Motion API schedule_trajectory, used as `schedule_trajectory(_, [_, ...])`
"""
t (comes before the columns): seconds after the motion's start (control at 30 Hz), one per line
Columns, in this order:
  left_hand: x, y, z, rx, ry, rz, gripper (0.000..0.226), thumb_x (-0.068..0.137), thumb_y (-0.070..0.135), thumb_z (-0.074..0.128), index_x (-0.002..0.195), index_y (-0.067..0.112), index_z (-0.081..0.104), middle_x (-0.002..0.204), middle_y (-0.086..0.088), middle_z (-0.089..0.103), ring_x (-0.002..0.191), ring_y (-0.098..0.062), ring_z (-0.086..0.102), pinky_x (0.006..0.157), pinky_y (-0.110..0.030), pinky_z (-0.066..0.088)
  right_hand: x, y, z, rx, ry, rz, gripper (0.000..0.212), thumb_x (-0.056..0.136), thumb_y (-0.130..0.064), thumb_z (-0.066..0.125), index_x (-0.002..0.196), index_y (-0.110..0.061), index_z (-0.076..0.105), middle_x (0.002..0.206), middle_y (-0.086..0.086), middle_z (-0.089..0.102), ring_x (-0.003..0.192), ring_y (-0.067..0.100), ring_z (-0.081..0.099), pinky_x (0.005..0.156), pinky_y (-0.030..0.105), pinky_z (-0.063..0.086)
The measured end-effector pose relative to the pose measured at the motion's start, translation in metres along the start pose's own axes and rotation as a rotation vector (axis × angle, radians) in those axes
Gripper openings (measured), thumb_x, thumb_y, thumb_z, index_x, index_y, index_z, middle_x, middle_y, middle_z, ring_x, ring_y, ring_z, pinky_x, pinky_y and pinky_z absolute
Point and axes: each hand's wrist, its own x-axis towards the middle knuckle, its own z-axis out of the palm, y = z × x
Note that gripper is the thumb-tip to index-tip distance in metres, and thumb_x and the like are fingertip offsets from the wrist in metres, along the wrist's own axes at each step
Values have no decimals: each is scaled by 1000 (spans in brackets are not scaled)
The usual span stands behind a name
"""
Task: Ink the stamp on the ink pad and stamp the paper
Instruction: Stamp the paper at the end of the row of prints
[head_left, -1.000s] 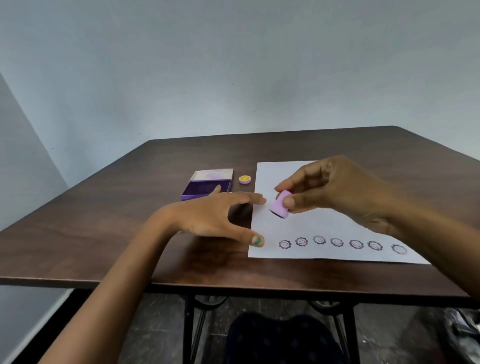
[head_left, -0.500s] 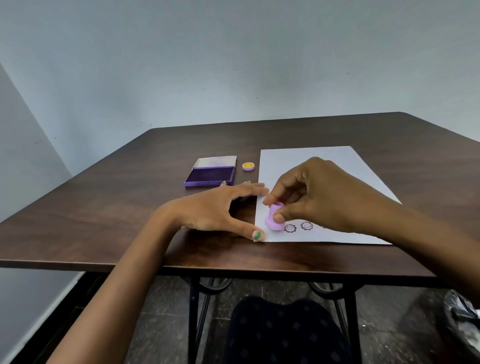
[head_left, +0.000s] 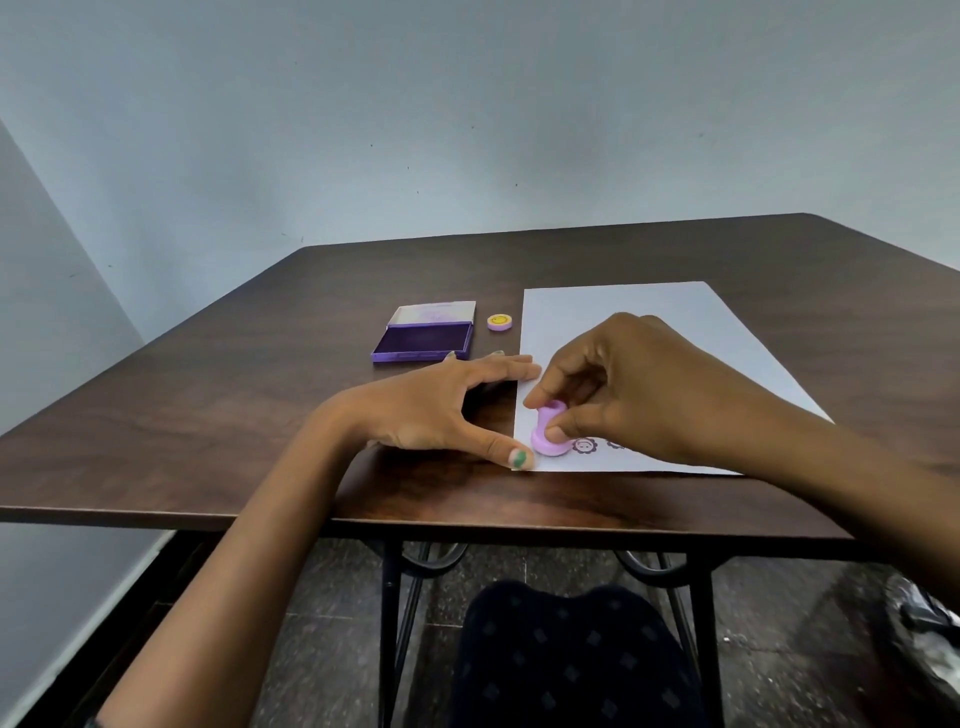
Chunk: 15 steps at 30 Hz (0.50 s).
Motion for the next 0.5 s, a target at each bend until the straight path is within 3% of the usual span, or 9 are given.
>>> schedule_trajectory(0.1, [1, -1, 1, 1, 3, 9, 86, 66, 64, 71, 139, 54, 27, 152, 27, 25, 144, -9, 15, 113, -31, 6, -1, -1, 3, -26, 9, -17, 20, 66, -13, 78, 82, -25, 76, 77, -7, 72, 75, 6, 65, 76, 31, 54])
schedule_trajectory(0.27, [1, -1, 1, -11, 8, 17, 86, 67, 61, 72, 139, 53, 27, 150, 32, 22, 140, -2, 12, 106, -24, 7, -1, -2, 4, -77, 15, -31, 20, 66, -15, 79, 84, -24, 76, 83, -5, 75, 76, 5, 65, 77, 29, 53])
schedule_trajectory(0.5, [0, 0, 0, -5, 2, 20, 88, 63, 66, 72, 139, 53, 29, 151, 28, 27, 143, -9, 21, 119, -42, 16, -3, -3, 8, -65, 54, -8, 22, 63, -14, 81, 83, -23, 77, 72, -7, 72, 70, 5, 65, 73, 25, 53])
